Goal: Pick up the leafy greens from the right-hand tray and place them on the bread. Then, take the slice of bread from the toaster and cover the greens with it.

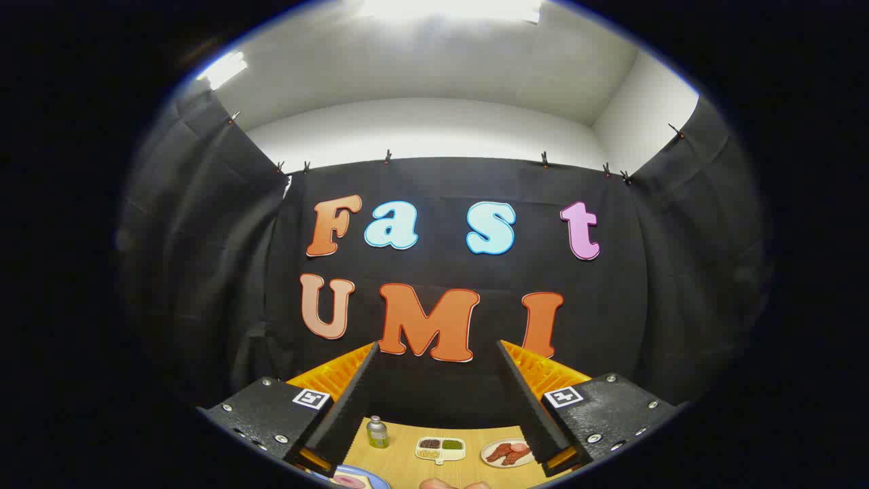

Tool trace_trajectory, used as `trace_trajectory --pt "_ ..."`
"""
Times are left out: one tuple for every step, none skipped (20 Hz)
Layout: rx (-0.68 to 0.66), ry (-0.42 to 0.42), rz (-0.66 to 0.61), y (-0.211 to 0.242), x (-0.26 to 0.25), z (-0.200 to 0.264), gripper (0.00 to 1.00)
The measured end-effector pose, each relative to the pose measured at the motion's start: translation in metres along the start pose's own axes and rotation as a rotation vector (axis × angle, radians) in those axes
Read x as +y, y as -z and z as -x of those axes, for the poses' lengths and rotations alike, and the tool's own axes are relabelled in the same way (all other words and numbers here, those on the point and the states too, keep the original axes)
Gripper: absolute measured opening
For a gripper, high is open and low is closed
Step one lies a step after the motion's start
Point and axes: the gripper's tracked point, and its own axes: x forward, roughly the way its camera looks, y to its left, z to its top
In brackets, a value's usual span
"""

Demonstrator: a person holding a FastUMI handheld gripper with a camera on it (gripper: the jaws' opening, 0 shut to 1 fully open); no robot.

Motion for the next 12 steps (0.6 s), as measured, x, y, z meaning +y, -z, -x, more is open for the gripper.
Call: trace_trajectory --pt "-0.002 0.01 0.009 0.0 -0.003 0.0 0.99" --pt "-0.002 0.016 0.018 0.0 -0.005 0.002 0.99" --pt "0.002 0.018 0.026 0.001 -0.006 0.004 0.99" --pt "0.006 0.02 0.033 0.002 -0.008 0.004 0.99" --pt "0.009 0.027 0.041 0.002 -0.01 0.005 0.99" --pt "0.018 0.049 0.054 0.005 -0.016 0.005 0.99" --pt "0.029 0.07 0.064 0.008 -0.024 0.006 0.99" --pt "0.033 0.085 0.066 0.009 -0.027 0.007 0.99" --pt "0.037 0.091 0.055 0.01 -0.03 0.007 0.99" --pt "0.044 0.09 0.042 0.011 -0.029 0.007 0.99" --pt "0.048 0.091 0.032 0.012 -0.03 0.006 0.99" --pt "0.048 0.092 0.029 0.014 -0.032 0.006 0.99"
